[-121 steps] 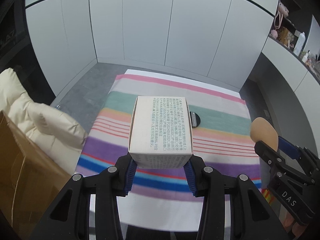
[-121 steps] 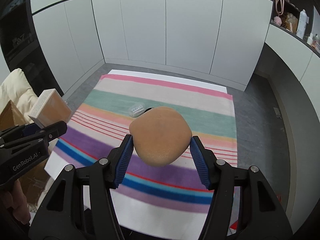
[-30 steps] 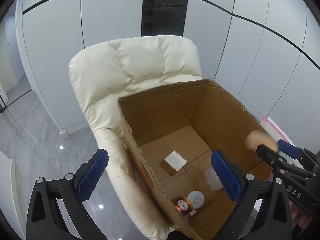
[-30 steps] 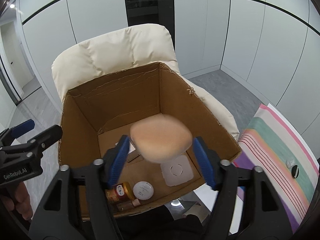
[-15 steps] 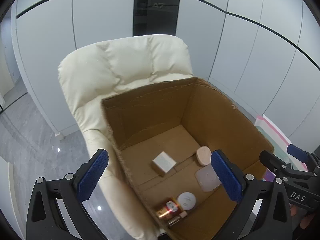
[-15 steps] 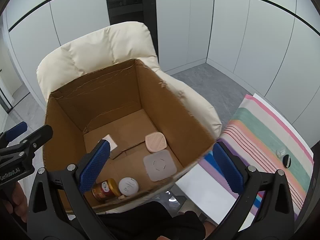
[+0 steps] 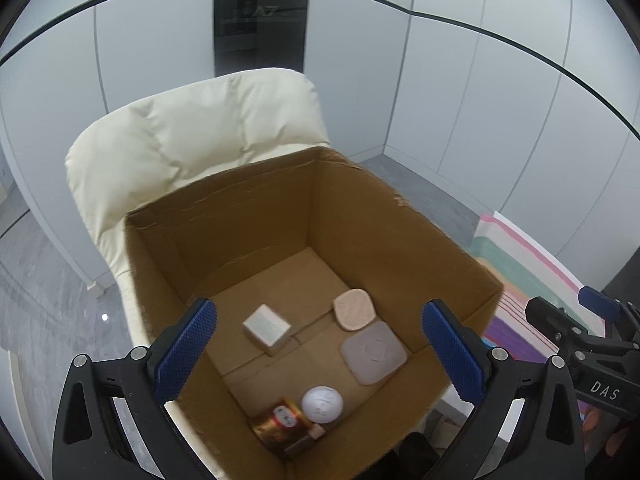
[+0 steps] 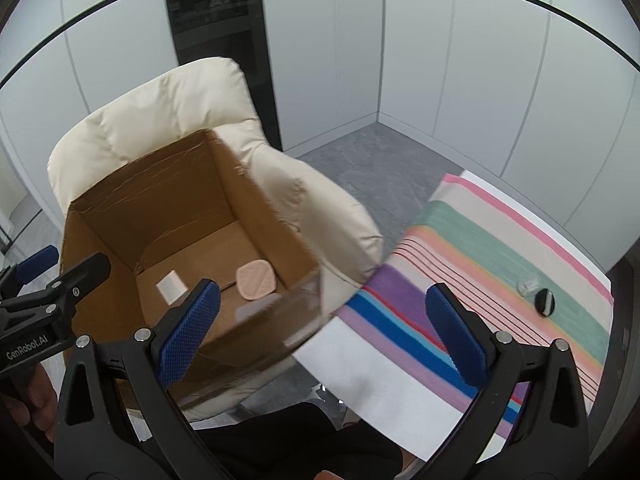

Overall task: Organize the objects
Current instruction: 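Move both tools back over the table toward the clear case and black puff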

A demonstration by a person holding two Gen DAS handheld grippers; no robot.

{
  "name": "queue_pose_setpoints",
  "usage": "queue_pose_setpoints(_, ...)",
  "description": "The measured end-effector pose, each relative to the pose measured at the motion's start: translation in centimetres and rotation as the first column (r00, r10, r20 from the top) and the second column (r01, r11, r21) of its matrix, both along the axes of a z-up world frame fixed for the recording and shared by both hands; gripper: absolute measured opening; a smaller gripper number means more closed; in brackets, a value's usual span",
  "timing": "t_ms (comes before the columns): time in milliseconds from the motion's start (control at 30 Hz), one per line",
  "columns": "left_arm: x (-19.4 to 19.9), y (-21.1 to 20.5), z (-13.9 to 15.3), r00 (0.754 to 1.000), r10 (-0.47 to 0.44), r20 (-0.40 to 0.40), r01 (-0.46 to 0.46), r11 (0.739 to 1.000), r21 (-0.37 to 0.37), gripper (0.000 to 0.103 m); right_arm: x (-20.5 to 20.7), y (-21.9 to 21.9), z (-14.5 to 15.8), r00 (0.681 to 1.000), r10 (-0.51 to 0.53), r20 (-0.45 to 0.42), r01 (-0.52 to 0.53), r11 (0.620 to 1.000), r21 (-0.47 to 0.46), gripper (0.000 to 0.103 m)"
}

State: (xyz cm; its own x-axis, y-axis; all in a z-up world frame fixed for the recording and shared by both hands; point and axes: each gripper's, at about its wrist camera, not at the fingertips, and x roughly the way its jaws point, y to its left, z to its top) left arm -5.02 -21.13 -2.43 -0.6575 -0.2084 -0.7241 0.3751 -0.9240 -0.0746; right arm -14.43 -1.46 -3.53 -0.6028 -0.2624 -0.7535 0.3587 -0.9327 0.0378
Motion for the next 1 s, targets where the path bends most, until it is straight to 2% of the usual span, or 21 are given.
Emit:
queue_pose_setpoints(467,-2.8,6.2,0.1,0.994,-0.109,-0.002,0.109,0.994,-0.004,0.103,-0.5,7.3,0.4,0.993,-0.119,-0.003,0.119,0.993,-0.007,0.103)
queue_pose_setpoints(1000,-5.5,13.9,0.3,0.974,-0.228,0.005,0.228,0.974,-0.012,0.103,0.9,16.8,0.5,0.962,-0.273,-0.002,0.273,0.962,-0.003,0.103)
